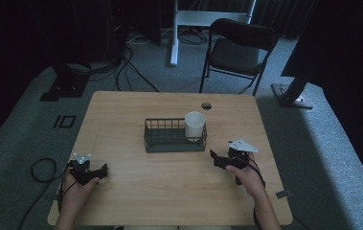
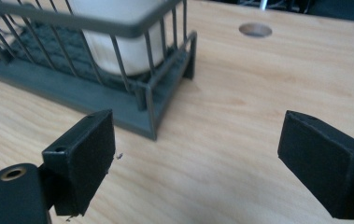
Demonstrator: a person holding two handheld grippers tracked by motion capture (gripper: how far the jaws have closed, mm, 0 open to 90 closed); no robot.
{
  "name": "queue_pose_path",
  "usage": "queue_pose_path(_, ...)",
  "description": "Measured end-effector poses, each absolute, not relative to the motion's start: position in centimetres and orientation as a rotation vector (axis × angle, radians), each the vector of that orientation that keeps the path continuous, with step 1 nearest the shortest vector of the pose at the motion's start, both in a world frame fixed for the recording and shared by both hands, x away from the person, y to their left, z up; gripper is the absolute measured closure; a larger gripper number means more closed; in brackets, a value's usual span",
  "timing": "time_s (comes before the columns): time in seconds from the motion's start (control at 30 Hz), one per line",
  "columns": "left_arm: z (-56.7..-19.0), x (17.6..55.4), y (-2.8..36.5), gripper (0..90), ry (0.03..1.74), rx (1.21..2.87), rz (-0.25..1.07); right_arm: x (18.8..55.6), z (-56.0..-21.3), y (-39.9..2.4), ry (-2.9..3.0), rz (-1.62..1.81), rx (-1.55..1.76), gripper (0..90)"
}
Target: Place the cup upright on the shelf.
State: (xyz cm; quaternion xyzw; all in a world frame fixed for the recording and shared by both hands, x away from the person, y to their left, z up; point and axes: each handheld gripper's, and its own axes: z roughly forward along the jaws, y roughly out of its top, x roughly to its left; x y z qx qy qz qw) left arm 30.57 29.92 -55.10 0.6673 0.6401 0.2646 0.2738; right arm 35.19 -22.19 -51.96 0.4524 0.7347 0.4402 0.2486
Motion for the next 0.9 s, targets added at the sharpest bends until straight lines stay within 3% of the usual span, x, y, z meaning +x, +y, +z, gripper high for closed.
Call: queue_pose_path(0.9,-55.1,30.6,29.9,8.9,1.722,1.794,0.712,32.5,-53.9,-25.7,2.129,1.081,1.252,10.9)
